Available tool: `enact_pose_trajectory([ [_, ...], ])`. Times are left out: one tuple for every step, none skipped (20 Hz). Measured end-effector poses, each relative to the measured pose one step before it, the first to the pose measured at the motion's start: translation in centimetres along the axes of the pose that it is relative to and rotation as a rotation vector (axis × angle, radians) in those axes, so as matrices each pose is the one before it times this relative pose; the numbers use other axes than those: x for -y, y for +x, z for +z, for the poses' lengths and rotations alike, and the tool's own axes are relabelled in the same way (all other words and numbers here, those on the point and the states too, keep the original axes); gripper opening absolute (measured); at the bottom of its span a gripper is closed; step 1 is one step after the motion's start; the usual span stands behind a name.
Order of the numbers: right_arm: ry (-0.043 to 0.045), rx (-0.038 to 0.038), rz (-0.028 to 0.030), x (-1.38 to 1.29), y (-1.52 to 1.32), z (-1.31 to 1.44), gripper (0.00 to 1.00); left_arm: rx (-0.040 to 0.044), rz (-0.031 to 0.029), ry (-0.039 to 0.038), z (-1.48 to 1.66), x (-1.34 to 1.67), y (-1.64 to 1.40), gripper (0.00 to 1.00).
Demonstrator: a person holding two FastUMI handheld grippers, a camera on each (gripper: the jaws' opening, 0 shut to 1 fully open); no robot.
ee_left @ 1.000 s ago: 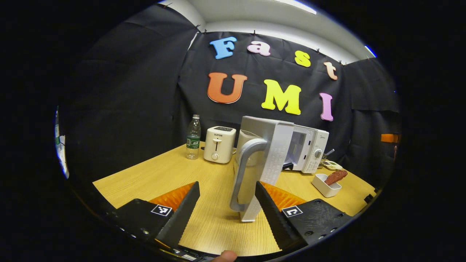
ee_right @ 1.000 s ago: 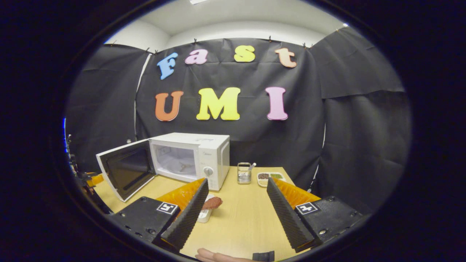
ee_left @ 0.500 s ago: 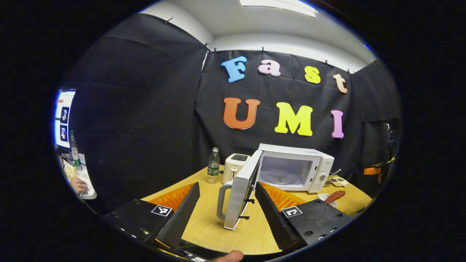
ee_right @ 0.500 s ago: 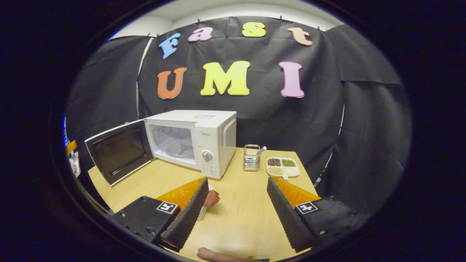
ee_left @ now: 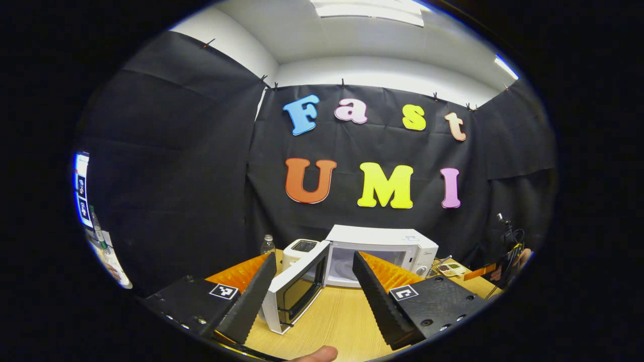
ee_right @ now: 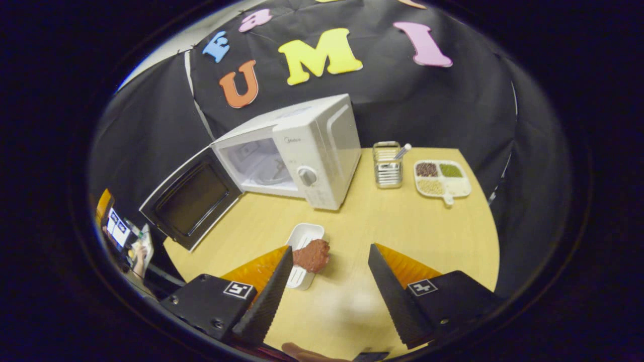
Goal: Open the microwave oven with the left hand, put the food in, and close the microwave oven.
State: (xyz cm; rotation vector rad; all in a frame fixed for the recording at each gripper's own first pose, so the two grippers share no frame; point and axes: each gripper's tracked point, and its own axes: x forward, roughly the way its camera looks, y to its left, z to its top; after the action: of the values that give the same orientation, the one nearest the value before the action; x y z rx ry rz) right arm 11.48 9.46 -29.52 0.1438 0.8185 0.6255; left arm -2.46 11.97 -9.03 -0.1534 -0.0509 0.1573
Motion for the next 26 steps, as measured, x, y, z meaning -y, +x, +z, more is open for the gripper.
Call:
enact_pose_trajectory([
  [0.03724, -0.04109, 0.03641, -0.128, 0.886, -0.362, 0.95, 0.01081, 0.0026, 0.0045, 0.507, 0.431, 0.143, 0.93],
  [0.0285, -0.03205, 0.03069, 0.015, 0.701, -0.438, 0.81, 0.00781, -0.0025, 0.00532, 0.51, 0.511, 0.19, 0.93],
  [0.02223, -0.02747, 0.02144, 0.203, 0.837, -0.319, 0.8, 0.00542, -0.00504, 0.00571, 0.296, 0.437, 0.039, 0.93],
  [0.02113, -0.02025, 0.00898, 0.283, 0.685, -0.107, 1.0, 0.00508, -0.00226, 0.00336, 0.251, 0.395, 0.133, 0.93],
  [0.02437, -0.01317, 0.00591, 0.381, 0.67, 0.051, 0.75, 0.00104, -0.00061, 0.0061, 0.191, 0.253, 0.111, 0.93],
  [0.02263, -0.01058, 0.01379, 0.065, 0.734, -0.023, 0.71, -0.00908, -0.00366, 0.00749, -0.281, 0.258, 0.225, 0.93],
  [0.02091, -0.00995, 0.02715, -0.206, 0.665, 0.057, 0.69, -0.00852, -0.00385, 0.00965, -0.337, 0.31, 0.008, 0.93],
  [0.02571, -0.01197, 0.03038, -0.376, 0.514, -0.091, 0.63, -0.00276, -0.00099, 0.01081, -0.092, 0.142, 0.087, 0.93],
  [0.034, -0.01783, 0.03218, -0.336, 0.608, -0.163, 0.6, -0.00346, 0.00075, 0.01137, -0.164, 0.079, 0.157, 0.93],
  [0.04768, -0.01344, 0.02768, -0.23, 0.518, -0.217, 0.51, -0.00746, -0.002, 0.00598, -0.375, 0.116, 0.151, 0.93],
  [0.0452, -0.01795, 0.01715, -0.089, 0.503, -0.179, 0.48, -0.00936, -0.01129, -0.00225, -0.346, 0.342, 0.088, 0.93],
  [0.03152, -0.02179, 0.01493, -0.053, 0.388, -0.28, 0.48, -0.01138, -0.01014, -0.00971, -0.333, 0.318, -0.022, 0.93],
  [0.01806, -0.0202, 0.00021, 0.159, 0.27, -0.381, 0.29, -0.01766, -0.0166, -0.01156, -0.585, 0.215, 0.082, 0.93],
  [0.01543, -0.01023, -0.00005, 0.161, 0.157, -0.15, 0.19, -0.01111, -0.01298, -0.00887, -0.461, 0.23, 0.093, 0.93],
  [0.0104, -0.00408, 0.00571, -0.169, -0.074, -0.14, 0.15, -0.00497, -0.00282, -0.00382, -0.211, -0.139, -0.068, 0.93],
  [-0.00741, 0.00409, 0.00028, -0.117, -0.162, -0.06, 0.19, -0.00331, 0.00501, 0.00064, -0.098, -0.402, 0.052, 0.93],
  [-0.01319, 0.00773, -0.00783, -0.066, -0.169, 0.015, 0.18, -0.00201, 0.00592, 0.0024, -0.084, -0.271, -0.06, 0.93],
  [-0.01954, 0.00839, -0.00005, -0.534, -0.376, -0.158, 0.15, -0.00149, 0.00321, 0.00147, -0.183, -0.186, 0.04, 0.93],
  [-0.02013, 0.01143, -0.0005, -0.589, -0.442, -0.089, 0.14, -0.00059, 0.00325, -0.00162, -0.08, -0.078, 0.054, 0.93],
  [-0.02602, 0.01659, -0.00518, -0.583, -0.603, -0.025, 0.14, 0.00127, -0.00091, -0.00726, -0.061, -0.139, 0.055, 0.93],
  [-0.03376, 0.02397, -0.00995, -0.632, -0.549, 0.183, 0.14, 0.00128, -0.01023, -0.00788, -0.055, 0.122, -0.061, 0.93],
  [-0.04363, 0.02674, -0.01926, -0.628, -0.64, 0.098, 0.14, -0.00196, -0.00728, -0.00711, -0.148, 0.045, -0.082, 0.94],
  [-0.05307, 0.02815, -0.0224, -0.634, -0.599, 0.094, 0.13, -0.00021, -0.00372, -0.00401, -0.102, -0.039, -0.02, 0.93],
  [-0.05463, 0.02889, -0.02481, -0.713, -0.624, 0.05, 0.13, 0.00109, 0.00047, 0.00023, -0.163, -0.179, 0.055, 0.94],
  [-0.05347, 0.02794, -0.02343, -0.725, -0.511, 0.055, 0.13, 0.00646, 0.0115, 0.00169, -0.011, -0.479, -0.043, 0.93],
  [-0.06338, 0.03235, -0.02498, -0.763, -0.413, 0.101, 0.02, 0.0074, 0.01427, 0.00562, 0.173, -0.496, 0.08, 0.93],
])
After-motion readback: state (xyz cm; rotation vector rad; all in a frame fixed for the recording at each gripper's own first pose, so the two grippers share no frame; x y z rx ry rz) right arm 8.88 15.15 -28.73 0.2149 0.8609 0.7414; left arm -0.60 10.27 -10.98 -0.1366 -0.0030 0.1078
